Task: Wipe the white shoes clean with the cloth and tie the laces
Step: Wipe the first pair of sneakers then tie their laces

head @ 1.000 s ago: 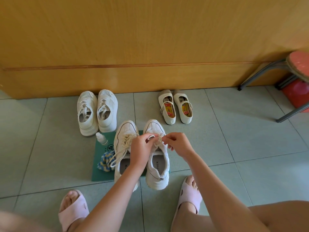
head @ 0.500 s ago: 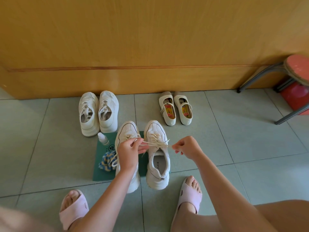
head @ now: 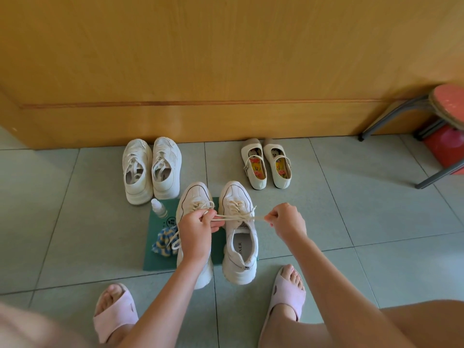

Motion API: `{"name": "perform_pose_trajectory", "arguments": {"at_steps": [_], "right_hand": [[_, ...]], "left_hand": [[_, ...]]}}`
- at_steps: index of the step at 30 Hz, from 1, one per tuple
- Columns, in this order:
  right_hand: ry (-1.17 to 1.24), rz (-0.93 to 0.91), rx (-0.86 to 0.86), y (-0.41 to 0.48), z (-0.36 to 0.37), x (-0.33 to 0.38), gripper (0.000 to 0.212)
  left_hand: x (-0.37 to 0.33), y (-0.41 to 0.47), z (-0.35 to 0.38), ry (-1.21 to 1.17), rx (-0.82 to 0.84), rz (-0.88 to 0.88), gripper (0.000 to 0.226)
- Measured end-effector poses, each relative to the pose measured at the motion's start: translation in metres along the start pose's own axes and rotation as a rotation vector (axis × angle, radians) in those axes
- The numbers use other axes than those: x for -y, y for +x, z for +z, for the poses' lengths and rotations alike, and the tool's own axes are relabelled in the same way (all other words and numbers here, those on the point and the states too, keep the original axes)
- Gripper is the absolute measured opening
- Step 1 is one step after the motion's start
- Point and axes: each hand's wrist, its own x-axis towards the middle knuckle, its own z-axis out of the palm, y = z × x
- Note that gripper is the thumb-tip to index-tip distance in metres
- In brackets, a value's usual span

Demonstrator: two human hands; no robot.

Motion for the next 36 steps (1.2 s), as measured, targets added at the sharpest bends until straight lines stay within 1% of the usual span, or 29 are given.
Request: {"name": "perform_pose_trajectory", "arguments": {"at_steps": [2,6,7,11,15,20,25,28,29,31,33,34,36], "right_hand": [[0.045,-0.002,0.002,0.000,0.000,0.000,0.016],[0.401,0.058,0.072,-0.002,-0.007,-0.001,0.014],[0.453,0.078,0.082,-0.004,-0.009,-0.001,0.012],[0.411,0.114,0.058,-0.006,-0.008,0.000,0.013],[0.557,0.250,0.024,-0.006,-0.005,-0.001,0.014],[0.547,0.237,-0.004,-0.007,-0.003,0.000,0.018],[0.575,0.263,-0.003,-0.006,-0.003,-0.001,0.020],[0.587,0.281,0.067,-0.007,-0.008,0.005,0.011],[0.587,0.280,0.098,-0.008,-0.010,0.009,0.015],[0.579,0.247,0.118,-0.010,-0.012,0.018,0.031],[0.538,0.184,0.126,-0.016,-0.009,0.033,0.058],[0.519,0.167,0.145,-0.020,-0.005,0.042,0.070],[0.458,0.162,0.199,-0.028,0.010,0.058,0.088]], "left_hand": [[0.000,-0.003,-0.002,0.021,-0.005,0.024,0.015],[0.003,-0.005,-0.011,0.041,0.005,0.024,0.014],[0.004,-0.006,-0.013,0.051,0.010,0.024,0.014],[0.003,-0.008,-0.011,0.073,0.002,0.031,0.014],[0.002,-0.007,-0.012,0.072,-0.012,0.016,0.014],[0.003,-0.006,-0.016,0.155,-0.021,0.042,0.016],[0.002,-0.006,-0.015,0.175,-0.055,0.034,0.018],[-0.003,-0.009,-0.017,0.229,-0.063,0.070,0.019],[-0.005,-0.010,-0.019,0.260,-0.069,0.099,0.017],[-0.005,-0.008,-0.026,0.349,-0.126,0.198,0.019],[-0.001,-0.003,-0.030,0.486,-0.224,0.272,0.034],[0.001,-0.001,-0.031,0.559,-0.252,0.273,0.044],[0.004,0.001,-0.028,0.638,-0.204,0.156,0.068]]}}
